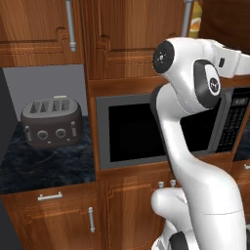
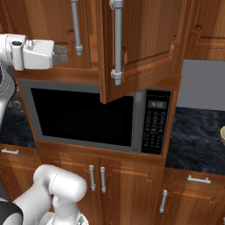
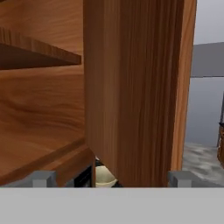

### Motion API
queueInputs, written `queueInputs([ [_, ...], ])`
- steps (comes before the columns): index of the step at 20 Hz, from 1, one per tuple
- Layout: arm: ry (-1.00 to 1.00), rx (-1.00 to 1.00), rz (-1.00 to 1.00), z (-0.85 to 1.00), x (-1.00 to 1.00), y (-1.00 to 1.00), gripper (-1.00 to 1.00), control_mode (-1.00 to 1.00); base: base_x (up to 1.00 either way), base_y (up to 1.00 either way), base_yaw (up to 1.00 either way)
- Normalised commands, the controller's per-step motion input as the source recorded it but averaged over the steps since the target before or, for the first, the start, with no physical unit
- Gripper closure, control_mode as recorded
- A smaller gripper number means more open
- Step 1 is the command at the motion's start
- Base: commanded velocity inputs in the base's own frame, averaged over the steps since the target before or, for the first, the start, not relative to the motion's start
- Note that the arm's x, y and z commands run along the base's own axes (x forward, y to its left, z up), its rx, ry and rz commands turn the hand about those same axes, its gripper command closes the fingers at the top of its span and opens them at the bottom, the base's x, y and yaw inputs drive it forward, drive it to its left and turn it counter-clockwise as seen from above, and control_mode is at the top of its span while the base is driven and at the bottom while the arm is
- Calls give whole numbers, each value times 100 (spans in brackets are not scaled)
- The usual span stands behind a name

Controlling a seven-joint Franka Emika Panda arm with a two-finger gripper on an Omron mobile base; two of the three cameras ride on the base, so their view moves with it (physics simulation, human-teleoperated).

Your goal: Open the cabinet. Pick the kiwi and apple from the cabinet and place them into the bowl. Then close the cabinet.

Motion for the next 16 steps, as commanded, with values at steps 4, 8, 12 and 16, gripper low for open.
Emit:
queueInputs([
  [4,0,0,-9,-1,0,-42,-100,-100,0,0,0],
  [8,0,0,-5,-7,1,-54,-100,-100,0,0,0],
  [12,0,0,-5,-13,19,-42,-100,-100,0,0,0],
  [16,0,0,-5,-12,15,-40,-100,-100,0,0,0],
])
